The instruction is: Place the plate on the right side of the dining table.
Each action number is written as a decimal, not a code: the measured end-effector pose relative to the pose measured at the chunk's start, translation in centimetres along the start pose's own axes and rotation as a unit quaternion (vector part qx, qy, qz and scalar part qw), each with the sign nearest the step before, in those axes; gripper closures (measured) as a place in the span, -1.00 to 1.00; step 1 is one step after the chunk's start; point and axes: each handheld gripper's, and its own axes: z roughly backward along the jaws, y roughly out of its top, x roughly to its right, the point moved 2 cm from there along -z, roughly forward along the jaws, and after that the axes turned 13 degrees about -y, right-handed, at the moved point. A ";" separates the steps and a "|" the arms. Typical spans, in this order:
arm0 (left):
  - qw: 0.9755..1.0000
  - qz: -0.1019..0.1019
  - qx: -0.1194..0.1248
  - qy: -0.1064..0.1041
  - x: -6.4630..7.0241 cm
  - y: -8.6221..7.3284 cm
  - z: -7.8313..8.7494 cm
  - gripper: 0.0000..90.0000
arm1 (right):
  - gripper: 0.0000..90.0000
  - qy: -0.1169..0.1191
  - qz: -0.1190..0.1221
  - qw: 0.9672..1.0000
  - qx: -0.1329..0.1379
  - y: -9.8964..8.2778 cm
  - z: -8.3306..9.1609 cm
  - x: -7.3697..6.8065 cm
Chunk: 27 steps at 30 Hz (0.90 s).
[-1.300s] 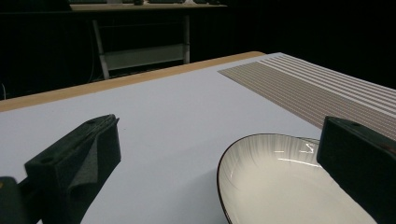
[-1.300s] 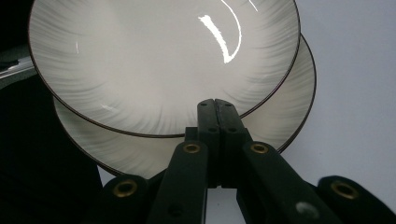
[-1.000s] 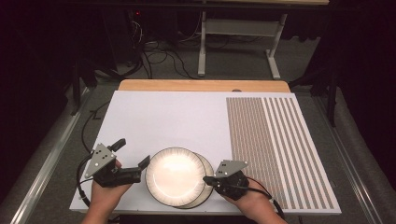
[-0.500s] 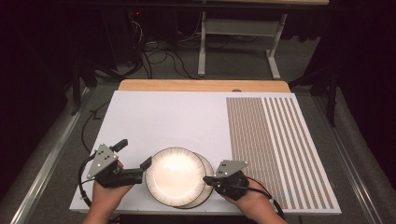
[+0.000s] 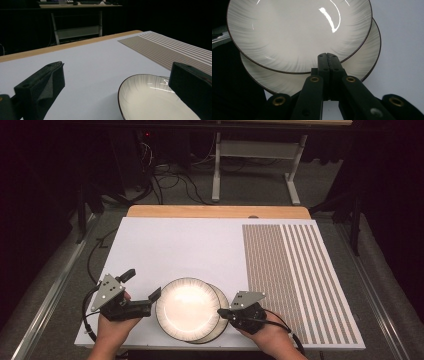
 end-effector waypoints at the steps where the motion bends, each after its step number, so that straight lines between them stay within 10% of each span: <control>1: 1.000 0.000 0.000 -0.001 0.0 0.0 0.0 -0.98 | 1.00 -0.001 0.002 1.000 -0.001 0.0 0.0 0.0; 27: 1.000 0.000 0.000 -0.004 -0.1 0.2 0.4 -0.96 | 1.00 0.007 0.010 1.000 -0.006 0.3 -1.1 -0.9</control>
